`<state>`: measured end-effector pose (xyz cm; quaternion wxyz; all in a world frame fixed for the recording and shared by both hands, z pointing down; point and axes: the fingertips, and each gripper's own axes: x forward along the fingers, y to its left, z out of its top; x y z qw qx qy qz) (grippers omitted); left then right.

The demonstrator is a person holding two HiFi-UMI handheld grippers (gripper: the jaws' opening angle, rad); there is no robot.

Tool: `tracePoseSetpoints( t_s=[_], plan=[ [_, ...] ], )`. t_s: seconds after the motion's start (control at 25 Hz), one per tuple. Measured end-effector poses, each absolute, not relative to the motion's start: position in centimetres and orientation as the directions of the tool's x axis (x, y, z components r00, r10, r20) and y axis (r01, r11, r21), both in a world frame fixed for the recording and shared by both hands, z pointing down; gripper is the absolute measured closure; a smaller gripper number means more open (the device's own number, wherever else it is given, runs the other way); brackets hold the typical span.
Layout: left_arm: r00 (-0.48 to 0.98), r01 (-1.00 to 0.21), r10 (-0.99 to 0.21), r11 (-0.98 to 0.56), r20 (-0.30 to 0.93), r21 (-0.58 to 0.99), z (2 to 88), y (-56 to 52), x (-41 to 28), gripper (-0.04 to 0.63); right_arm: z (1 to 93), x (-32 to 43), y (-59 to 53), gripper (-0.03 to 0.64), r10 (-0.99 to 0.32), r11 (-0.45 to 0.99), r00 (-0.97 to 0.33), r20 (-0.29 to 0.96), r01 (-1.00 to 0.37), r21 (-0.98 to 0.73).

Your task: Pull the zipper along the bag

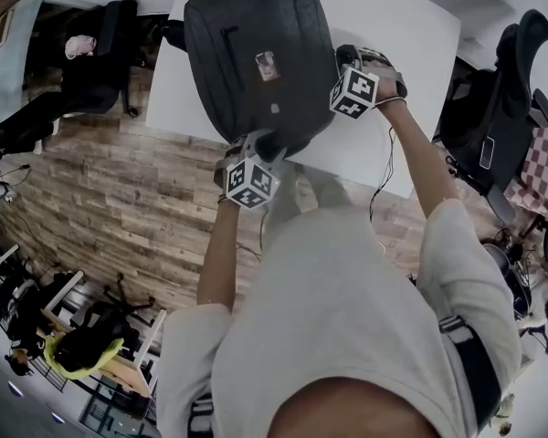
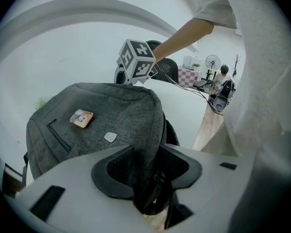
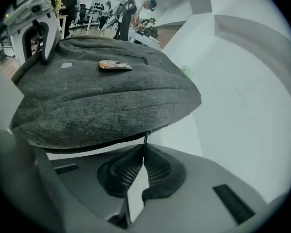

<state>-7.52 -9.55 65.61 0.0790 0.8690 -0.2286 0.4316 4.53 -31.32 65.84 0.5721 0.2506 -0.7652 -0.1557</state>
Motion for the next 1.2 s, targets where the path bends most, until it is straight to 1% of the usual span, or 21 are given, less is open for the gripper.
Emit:
tracePoseSetpoints(
  t_s=[0.4, 0.88, 1.04, 1.2],
  plan=[
    [0.506, -0.500, -0.335, -0.865, 0.795, -0.047, 65.8, -9.9, -7.8, 0.417, 66.6, 5.2, -24.7, 0.598, -0.509, 0.850, -0.166, 0.845, -0.253, 0.462],
    [0.507, -0.514, -0.344, -0.857, 0.791, -0.043, 65.7, -10.0, -7.9, 0.414, 67.1, 4.7, -16.5, 0.595, -0.450, 0.805, -0.132, 0.883, -0.488, 0.338],
    [0.510, -0.517, -0.343, -0.855, 0.789, -0.037, 65.6, -9.9, -8.0, 0.414, 67.7, 3.6, -13.5, 0.597, -0.420, 0.801, -0.122, 0.899, -0.515, 0.305],
    [0.517, -0.513, -0.341, -0.858, 0.785, -0.035, 65.6, -9.9, -7.8, 0.414, 67.7, 1.9, -10.3, 0.595, -0.390, 0.793, -0.140, 0.910, -0.554, 0.254]
  ],
)
